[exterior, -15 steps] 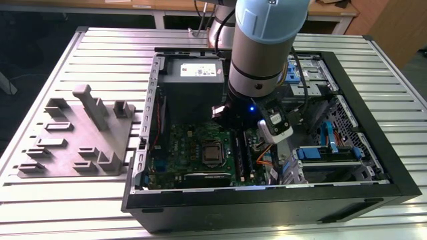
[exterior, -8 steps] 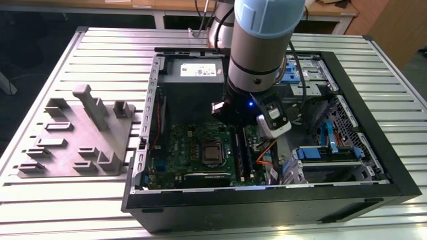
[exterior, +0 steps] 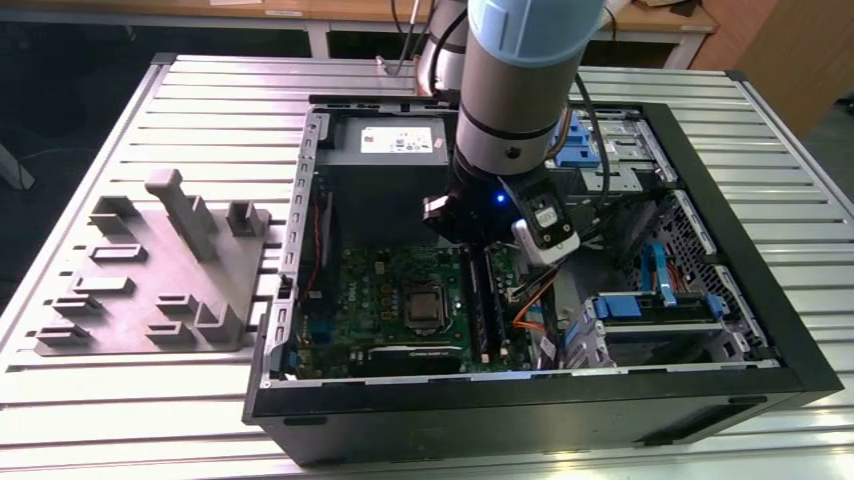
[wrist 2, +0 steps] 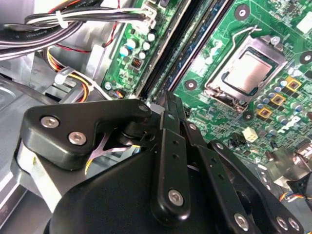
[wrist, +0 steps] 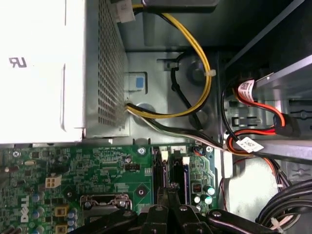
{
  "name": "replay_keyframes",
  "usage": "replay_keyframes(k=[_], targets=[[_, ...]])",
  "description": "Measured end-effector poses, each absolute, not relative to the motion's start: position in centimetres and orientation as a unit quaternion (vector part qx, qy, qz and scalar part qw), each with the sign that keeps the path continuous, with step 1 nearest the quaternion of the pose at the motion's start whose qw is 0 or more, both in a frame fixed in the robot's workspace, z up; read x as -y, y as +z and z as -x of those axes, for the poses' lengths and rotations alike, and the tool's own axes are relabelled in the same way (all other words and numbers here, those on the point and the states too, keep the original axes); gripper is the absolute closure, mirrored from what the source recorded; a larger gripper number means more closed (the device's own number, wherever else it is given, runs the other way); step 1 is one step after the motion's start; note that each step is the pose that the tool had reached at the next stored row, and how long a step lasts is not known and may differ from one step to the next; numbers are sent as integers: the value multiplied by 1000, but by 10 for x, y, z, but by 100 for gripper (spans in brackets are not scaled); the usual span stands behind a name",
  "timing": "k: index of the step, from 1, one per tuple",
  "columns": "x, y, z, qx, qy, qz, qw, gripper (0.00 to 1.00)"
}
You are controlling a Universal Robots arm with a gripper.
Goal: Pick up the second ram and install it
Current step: 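Press down the second ram until it locks into place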
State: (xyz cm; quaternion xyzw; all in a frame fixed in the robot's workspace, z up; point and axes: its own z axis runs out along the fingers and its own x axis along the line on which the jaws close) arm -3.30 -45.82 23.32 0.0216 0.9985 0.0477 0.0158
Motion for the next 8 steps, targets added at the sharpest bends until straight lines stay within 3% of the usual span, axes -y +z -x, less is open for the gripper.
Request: replay_keyframes(k=[8], targets=[[457, 231, 31, -999, 48, -22, 16, 90]])
